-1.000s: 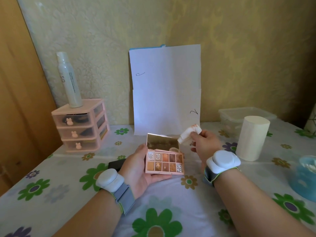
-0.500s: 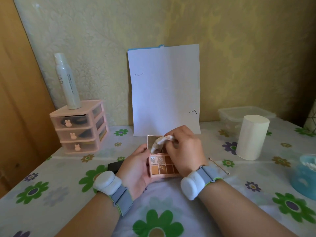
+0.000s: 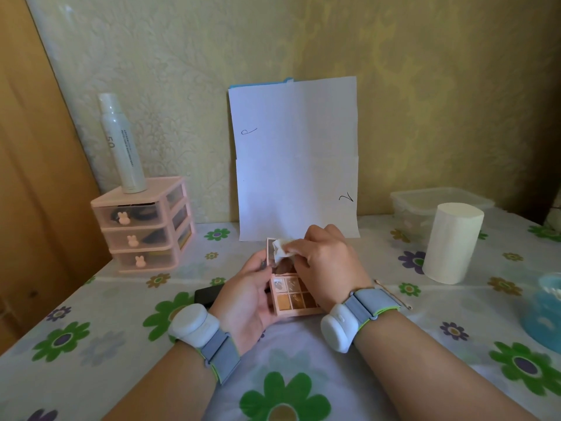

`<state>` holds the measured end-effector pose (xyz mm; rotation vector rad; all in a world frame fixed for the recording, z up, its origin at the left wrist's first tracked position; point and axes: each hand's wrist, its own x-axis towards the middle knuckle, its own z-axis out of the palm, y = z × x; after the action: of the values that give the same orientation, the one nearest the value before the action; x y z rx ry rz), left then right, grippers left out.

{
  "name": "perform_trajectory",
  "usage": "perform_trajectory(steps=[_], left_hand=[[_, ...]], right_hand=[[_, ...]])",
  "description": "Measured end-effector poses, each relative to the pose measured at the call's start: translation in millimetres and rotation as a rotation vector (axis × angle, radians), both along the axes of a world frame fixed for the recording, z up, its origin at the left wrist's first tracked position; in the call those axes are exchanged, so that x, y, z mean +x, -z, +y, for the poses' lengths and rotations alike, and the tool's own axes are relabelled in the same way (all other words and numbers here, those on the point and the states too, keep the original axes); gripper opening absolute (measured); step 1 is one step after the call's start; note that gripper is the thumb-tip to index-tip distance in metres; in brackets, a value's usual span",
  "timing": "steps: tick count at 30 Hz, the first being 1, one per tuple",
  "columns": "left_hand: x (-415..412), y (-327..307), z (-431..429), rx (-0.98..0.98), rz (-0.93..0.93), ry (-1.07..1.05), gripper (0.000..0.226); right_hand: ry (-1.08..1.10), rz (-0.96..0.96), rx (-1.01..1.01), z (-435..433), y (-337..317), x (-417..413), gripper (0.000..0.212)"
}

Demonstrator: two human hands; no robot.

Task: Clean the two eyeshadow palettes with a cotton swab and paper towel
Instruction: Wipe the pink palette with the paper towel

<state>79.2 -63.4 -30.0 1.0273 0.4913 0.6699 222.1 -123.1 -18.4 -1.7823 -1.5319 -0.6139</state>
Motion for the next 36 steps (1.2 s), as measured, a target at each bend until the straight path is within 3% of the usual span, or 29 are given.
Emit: perform_trajectory(steps=[8,15,17,21,27,33,36], left_hand=[[-1,-1,2,-0.010,-0.048,-0.033,0.038],[0,0,5,0.016,-0.015,-0.055,0.038],[1,0,5,0.009,-0.024,-0.058,0.039],[-2,-3,4,0.006,-0.045,-0.057,0.039],[-2,-4,2,0.008,-0.031,-0.093,0.040],[-2,-7,1,-0.020,-0.058,-0.112,0.037],[-2,-8,0,-0.010,-0.056,-0.102,0.039]], right_hand=[[-0.211,-0.084,-0.158,-2,-5,-2,0.025],[-0.028,-0.009,-0.133,-3,-5,6,0.036],[-0.069,-0.025,-0.167,-4,-6,-1,0.028],[-0.208,-0.100,-0.254,-2,-9,-7,0.037],[-0.013,-0.151,-0.269,-6,-11,4,0.036],[-0.185,-0.146,-0.299,-1,-8,-9,0.041],[-0.161,-0.153,-0.298,-2,-9,-3,0.042]])
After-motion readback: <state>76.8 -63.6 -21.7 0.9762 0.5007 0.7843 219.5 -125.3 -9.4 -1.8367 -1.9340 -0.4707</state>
